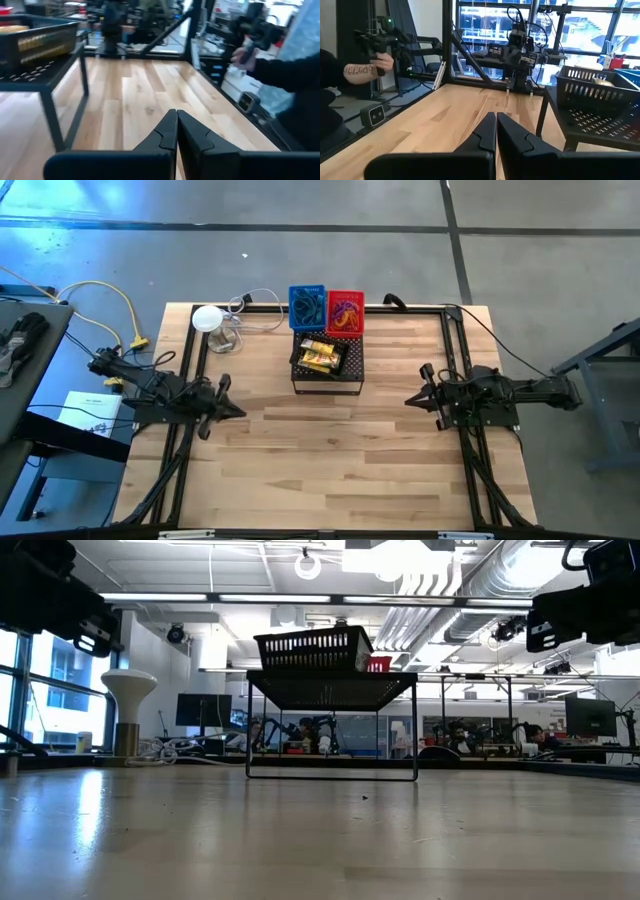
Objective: Pick & Place Office Desk Supplies
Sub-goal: Return to Home Position
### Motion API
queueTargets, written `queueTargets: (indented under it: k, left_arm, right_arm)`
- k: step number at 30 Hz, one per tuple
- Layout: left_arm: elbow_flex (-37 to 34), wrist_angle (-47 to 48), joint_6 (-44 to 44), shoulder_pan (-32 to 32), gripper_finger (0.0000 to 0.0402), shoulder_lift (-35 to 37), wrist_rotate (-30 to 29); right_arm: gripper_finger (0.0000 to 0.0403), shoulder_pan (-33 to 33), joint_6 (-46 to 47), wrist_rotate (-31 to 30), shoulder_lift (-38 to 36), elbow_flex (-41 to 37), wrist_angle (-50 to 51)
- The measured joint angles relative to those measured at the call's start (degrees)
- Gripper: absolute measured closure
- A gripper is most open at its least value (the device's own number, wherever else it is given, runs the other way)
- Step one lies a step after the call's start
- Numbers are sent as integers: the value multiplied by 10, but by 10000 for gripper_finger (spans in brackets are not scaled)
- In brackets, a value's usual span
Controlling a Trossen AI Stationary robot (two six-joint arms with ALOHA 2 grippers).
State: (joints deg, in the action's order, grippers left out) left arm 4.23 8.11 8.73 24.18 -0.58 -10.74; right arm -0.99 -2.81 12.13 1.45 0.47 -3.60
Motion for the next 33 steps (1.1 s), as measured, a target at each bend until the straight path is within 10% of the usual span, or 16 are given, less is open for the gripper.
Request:
queueTargets:
  k: [33]
  left_arm:
    - [-36, -87, -119, -53, 401, -19, 56]
  right_arm:
    - [401, 0, 0, 0, 0, -1, 3]
